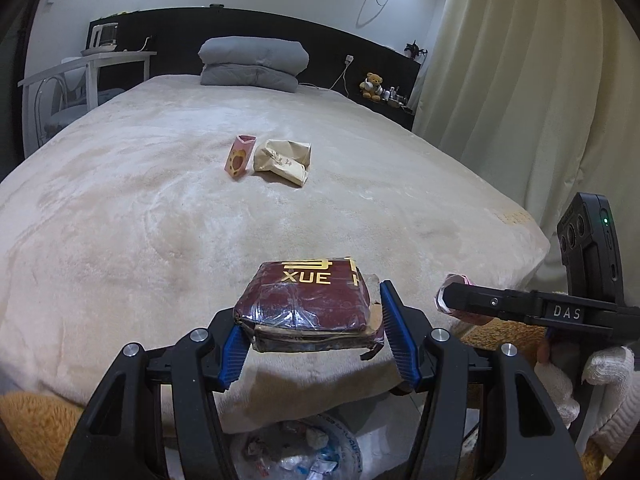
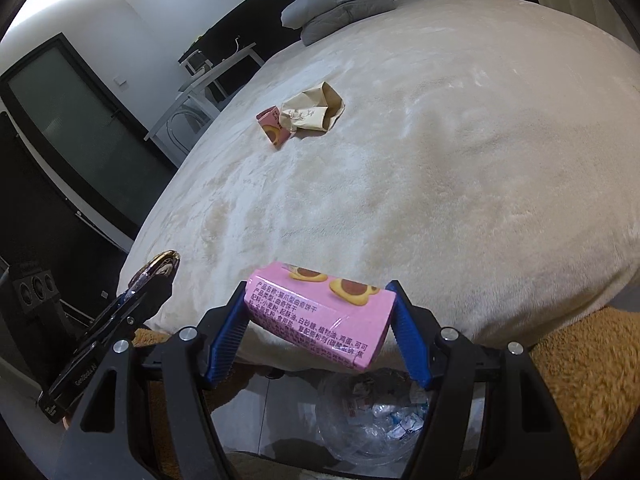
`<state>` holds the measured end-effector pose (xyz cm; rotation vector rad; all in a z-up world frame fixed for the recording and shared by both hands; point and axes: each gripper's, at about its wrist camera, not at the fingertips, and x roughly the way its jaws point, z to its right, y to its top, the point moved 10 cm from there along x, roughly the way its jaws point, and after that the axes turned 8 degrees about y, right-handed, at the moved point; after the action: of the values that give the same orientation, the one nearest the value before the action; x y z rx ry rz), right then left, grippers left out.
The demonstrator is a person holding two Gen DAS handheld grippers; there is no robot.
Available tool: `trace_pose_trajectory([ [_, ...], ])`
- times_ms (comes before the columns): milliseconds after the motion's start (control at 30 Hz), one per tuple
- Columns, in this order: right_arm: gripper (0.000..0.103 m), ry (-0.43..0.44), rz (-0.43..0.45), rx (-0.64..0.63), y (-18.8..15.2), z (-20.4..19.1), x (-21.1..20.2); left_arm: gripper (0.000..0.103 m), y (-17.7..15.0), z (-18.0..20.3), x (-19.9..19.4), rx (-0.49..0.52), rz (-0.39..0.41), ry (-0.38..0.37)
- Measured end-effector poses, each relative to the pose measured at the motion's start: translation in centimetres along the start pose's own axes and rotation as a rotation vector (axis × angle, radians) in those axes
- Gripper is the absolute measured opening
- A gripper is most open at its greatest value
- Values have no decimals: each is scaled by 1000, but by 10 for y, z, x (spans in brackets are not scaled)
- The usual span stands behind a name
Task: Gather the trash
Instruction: 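Carry the pink box and XUE wrapper down over the clear bin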
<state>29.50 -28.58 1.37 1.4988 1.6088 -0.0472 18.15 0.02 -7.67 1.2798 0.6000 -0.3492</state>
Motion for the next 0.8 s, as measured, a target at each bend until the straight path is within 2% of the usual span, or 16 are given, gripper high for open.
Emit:
trace_pose_trajectory([
  [267,67,15,-33,-22,-41,-17,-13,58,-31,1,-36,-76,8,-23],
  [433,67,14,-58,-40,-55,-23,-13,58,-43,6,-55,-78,20,-25],
  [800,67,29,-98,-11,-59,-19,-6,58,-71,21,-43,-64,-74,-20],
])
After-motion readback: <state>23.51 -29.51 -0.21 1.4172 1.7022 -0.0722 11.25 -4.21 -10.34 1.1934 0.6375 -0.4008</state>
